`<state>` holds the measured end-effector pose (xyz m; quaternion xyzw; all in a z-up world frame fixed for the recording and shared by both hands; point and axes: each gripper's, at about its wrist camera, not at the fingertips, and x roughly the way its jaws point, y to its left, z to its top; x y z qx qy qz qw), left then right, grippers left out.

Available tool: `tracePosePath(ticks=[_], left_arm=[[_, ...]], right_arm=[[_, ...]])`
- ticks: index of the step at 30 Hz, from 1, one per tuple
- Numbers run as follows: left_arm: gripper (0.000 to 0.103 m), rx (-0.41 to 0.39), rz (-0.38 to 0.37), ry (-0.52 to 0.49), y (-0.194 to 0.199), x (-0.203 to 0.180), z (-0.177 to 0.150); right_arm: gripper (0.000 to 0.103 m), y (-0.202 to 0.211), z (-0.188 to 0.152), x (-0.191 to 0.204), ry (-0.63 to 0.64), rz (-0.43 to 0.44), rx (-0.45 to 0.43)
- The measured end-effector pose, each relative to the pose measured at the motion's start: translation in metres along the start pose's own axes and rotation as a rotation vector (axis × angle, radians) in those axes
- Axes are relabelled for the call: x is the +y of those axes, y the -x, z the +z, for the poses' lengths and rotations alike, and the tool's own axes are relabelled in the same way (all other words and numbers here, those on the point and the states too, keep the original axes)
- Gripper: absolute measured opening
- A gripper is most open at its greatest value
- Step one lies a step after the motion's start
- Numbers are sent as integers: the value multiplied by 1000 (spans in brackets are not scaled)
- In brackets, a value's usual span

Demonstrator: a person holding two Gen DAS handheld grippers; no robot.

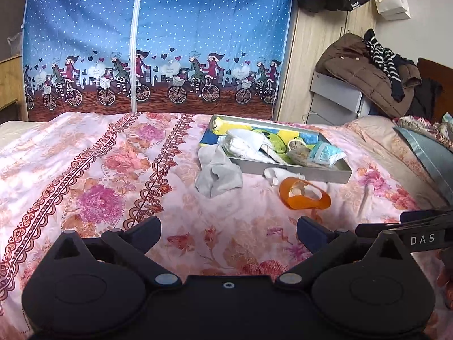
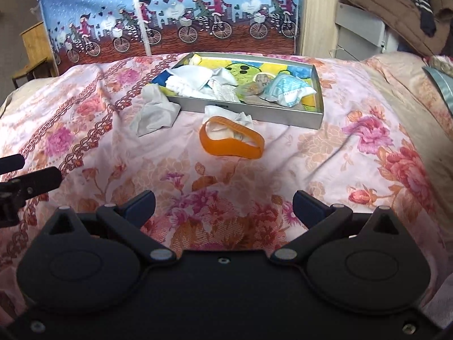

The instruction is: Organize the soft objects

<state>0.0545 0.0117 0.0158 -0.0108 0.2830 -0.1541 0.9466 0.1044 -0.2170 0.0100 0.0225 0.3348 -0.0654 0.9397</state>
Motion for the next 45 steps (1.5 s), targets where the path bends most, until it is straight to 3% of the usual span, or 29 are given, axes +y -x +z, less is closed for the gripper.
tracePosePath(ticks=[16,45], left_arm=[[102,49,97,30,-9,11,-8],[102,52,104,27,-11,9,-11]], right_arm=[[103,8,1,2,25,5,-22],[103,9,2,-2,21,4,-22]])
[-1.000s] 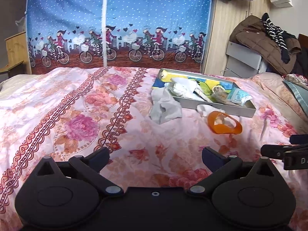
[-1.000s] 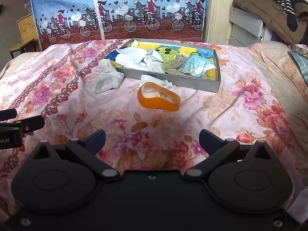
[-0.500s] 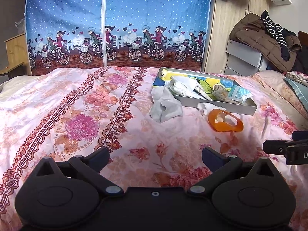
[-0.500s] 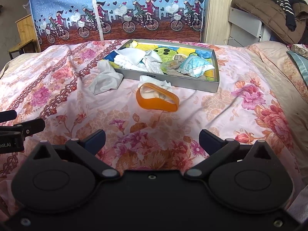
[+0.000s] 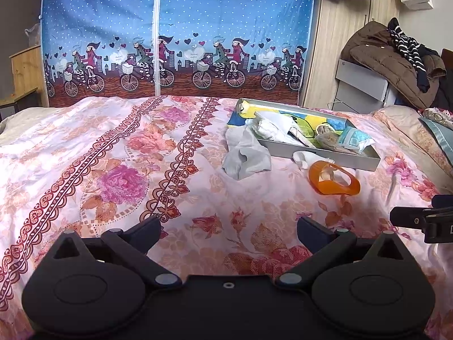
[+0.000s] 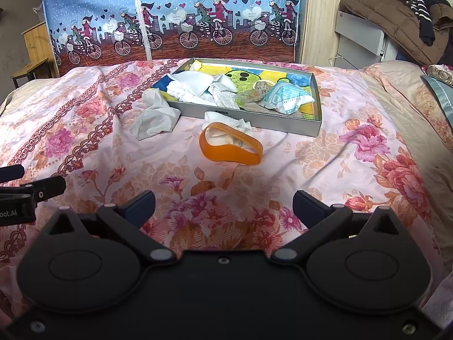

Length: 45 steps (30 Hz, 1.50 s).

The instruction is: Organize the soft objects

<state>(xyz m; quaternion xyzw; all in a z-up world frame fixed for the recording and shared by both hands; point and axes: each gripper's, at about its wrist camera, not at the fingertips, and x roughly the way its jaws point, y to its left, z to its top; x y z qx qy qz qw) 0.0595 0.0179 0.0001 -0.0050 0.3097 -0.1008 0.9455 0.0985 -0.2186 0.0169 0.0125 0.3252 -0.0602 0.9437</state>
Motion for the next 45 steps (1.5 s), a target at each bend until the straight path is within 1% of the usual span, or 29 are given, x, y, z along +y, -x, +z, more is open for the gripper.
tracePosePath(ticks=[14,20,22,24,29,32,37,39,43,45], left_arm=[[102,1,-4,12,-1,2,-1],[102,1,-20,32,-1,2,2],[102,1,-23,22,-5,0,6],[102,11,-31,9,-12,-2,12],[102,32,-72,-47,-39,-3,26],[102,41,-91,-71,-64,0,36],[102,57,-130,-51,-121,5,56],[102,60,-135,-56,-145,5,62],[102,44,-139,-99,-186,2,74],[102,41,-144,-125,-204,0,79]], right_arm=[[103,0,0,-5,-3,-2,6],[103,-1,4,-8,-12,26,10],[103,-7,8,-11,6,36,17],[103,-16,13,-13,38,26,19],[103,-48,25,-26,70,17,26],[103,-69,32,-23,164,4,8],[103,-109,35,-12,328,-12,-16],[103,-122,34,-8,367,0,-26],[103,-146,31,1,437,2,-55],[103,-158,31,5,466,9,-55]])
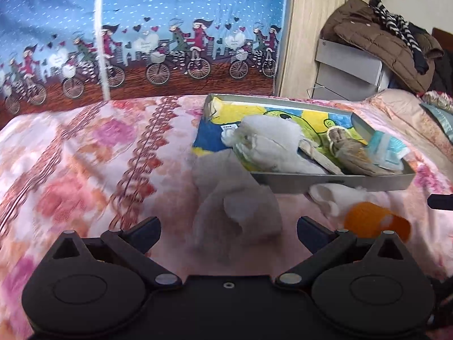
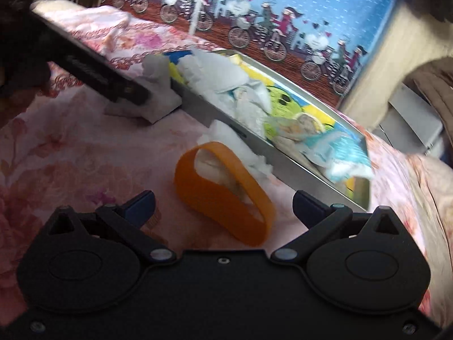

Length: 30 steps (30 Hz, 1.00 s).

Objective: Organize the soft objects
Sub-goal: 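Grasp the grey cloth with the left tool while the right tool grasps the orange band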

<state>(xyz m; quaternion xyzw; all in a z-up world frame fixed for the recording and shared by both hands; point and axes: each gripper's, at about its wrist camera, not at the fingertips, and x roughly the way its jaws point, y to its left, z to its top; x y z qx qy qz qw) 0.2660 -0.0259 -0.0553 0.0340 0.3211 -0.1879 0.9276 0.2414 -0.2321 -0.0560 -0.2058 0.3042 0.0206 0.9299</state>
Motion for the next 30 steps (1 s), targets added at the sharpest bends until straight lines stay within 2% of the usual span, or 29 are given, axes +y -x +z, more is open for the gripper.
tracePosePath(ticks=[4,7,8,9,10,11,12,13,14,17,20,22,28,30], left_arm=[[102,19,-12,-63,-30,-3,5],[99,56,-20,-60,-46,-3,6],[91,68,-32,-50,-49,-2,6],[87,82,-46,-41,-51,-2,6],[79,93,-59,-33,-52,-2,5],[73,93,-62,-25,-52,-2,3],[70,88,-56,-23,-51,-4,1],[60,85,-53,-25,-50,-5,0],[48,84,-53,-24,-49,-6,-1],[29,86,-55,-10,-44,-8,-4],[15,91,-77,18,-36,-9,-7],[12,92,-82,27,-29,-11,-12],[11,99,-108,42,-2,-24,-29],[10,104,-115,52,8,-28,-35]], right_arm=[[102,-18,3,10,40,7,-1],[100,-26,4,14,49,-12,-10],[98,-27,4,19,50,-20,-15],[91,-28,4,20,51,-29,-18],[84,-32,5,21,55,-34,-20],[80,-32,6,21,59,-34,-21],[71,-32,6,23,63,-36,-23],[64,-32,6,23,69,-38,-25],[61,-30,6,25,77,-39,-27],[52,-27,6,29,100,-55,-31],[37,-24,6,30,105,-52,-25],[27,-22,5,34,112,-47,-20],[11,-14,4,50,158,-44,-10],[9,-9,5,52,152,-34,-9]])
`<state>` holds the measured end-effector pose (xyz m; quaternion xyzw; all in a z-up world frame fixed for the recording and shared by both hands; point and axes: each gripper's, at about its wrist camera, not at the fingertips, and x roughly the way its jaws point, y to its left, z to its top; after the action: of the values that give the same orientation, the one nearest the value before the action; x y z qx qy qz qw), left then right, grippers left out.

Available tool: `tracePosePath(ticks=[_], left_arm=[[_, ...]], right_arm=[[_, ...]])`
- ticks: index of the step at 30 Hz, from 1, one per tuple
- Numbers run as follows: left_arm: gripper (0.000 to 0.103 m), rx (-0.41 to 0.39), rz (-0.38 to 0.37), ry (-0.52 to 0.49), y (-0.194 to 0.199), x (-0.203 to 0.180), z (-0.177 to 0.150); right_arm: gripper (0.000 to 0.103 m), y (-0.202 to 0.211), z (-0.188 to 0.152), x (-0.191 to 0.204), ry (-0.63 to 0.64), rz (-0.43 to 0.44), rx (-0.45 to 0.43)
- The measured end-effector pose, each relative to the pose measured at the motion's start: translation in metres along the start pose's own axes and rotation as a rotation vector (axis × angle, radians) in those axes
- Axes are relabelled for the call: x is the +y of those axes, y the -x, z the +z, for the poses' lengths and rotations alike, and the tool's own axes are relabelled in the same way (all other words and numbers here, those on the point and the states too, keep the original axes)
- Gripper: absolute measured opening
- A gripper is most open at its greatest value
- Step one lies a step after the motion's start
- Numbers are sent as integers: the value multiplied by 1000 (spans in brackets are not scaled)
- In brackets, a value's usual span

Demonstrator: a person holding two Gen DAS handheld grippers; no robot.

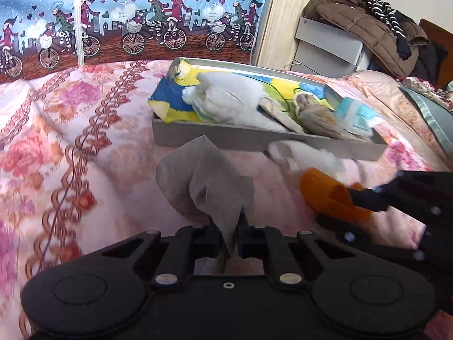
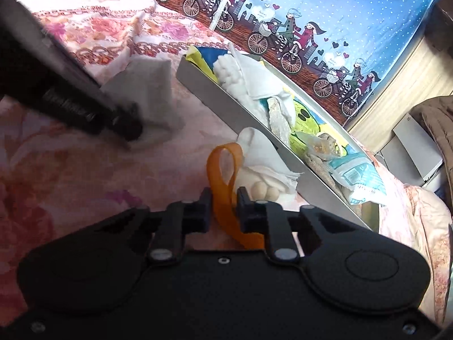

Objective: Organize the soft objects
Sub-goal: 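Grasp the grey cloth with the left tool while the right tool grasps the orange band, then carry the grey cloth and orange band over the tray with both tools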

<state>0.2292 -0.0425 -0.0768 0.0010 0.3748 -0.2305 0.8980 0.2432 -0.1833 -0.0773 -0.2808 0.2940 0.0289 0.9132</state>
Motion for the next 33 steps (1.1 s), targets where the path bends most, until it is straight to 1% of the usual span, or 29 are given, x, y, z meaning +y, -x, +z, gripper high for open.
tracePosePath(ticks=[4,6,8,11,17,21,28,33], left_arm=[[10,5,-3,28,19,-7,-15],[10,7,3,16,29,-12,-21],[10,-3,10,1,40,-17,-24],[10,-27,12,1,59,-20,-19],[10,-91,25,-34,92,-33,6],[10,-127,28,-66,103,-46,24],[10,-170,49,-114,93,-68,60],[10,-198,51,-134,74,-80,89]], right_arm=[[8,16,4,3,-7,3,-8],[8,25,5,1,-11,0,-21],[8,34,7,-3,-21,-6,-36],[8,50,10,-9,-44,-20,-66],[8,74,20,-26,-96,-54,-154],[8,82,24,-42,-140,-81,-201],[8,80,22,-77,-237,-153,-252],[8,63,18,-105,-303,-157,-294]])
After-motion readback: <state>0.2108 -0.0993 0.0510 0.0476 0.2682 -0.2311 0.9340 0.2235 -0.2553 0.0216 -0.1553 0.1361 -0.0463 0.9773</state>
